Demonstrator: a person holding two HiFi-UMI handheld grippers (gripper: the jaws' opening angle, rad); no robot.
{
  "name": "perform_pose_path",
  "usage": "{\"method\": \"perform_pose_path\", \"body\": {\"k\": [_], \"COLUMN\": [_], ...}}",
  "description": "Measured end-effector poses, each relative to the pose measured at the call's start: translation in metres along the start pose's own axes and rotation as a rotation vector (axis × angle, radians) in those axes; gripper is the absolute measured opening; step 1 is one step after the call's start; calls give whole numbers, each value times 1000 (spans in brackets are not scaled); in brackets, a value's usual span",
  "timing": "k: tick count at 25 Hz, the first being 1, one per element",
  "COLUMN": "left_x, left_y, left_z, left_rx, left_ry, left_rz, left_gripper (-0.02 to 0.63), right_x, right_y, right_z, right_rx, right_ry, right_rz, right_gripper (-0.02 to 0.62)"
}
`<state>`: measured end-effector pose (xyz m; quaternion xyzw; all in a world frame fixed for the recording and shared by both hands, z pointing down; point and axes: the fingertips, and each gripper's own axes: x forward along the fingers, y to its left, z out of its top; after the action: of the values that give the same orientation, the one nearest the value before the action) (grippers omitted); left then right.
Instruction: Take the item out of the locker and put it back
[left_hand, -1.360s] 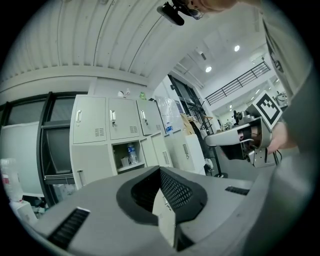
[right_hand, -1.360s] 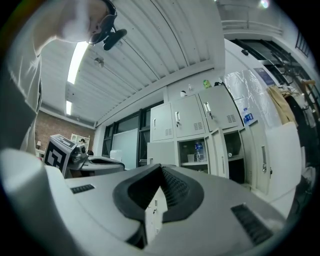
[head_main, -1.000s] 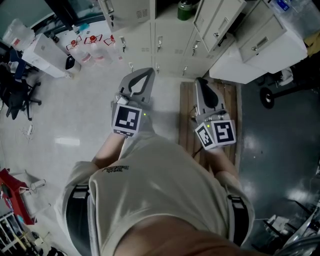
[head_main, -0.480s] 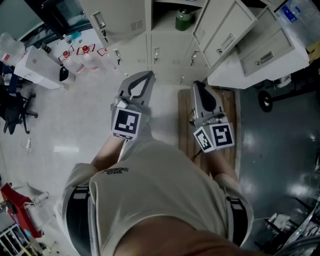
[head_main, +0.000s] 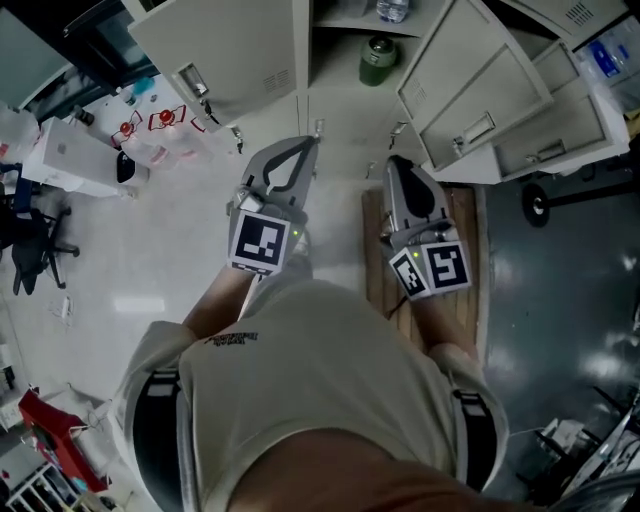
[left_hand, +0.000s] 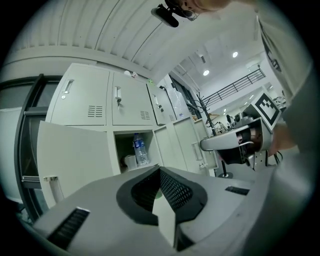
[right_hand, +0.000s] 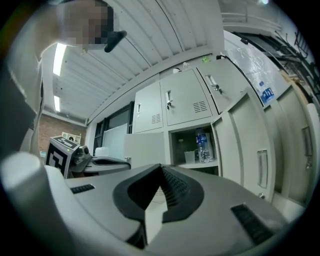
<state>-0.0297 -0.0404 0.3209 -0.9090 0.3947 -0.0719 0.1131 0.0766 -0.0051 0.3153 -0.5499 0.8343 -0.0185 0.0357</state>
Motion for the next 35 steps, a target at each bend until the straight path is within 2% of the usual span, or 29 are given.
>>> {"method": "perform_pose_path", "body": {"k": [8, 15, 19, 27, 35], "left_x": [52, 82, 99, 117, 132], "left_y": [57, 79, 80, 76, 66], "left_z": [-8, -4, -4, 1, 0], "left_rx": [-7, -13, -22, -25, -36], "left_ry": [-31, -74, -79, -61, -43], "left_rz": [-65, -94, -90, -36, -16], "left_gripper": [12, 12, 12, 12, 12], "right_x": [73, 100, 110, 119, 122], "right_y": [-21, -34, -47, -67, -87], "right_z": [12, 16, 16, 17, 12], "right_rx": [-18, -45, -45, -25, -12], "right_ry": [-31, -31, -29, -25, -6], "right_rz": [-76, -125, -113, -49, -30], "right_gripper": [3, 3, 3, 5, 5]}}
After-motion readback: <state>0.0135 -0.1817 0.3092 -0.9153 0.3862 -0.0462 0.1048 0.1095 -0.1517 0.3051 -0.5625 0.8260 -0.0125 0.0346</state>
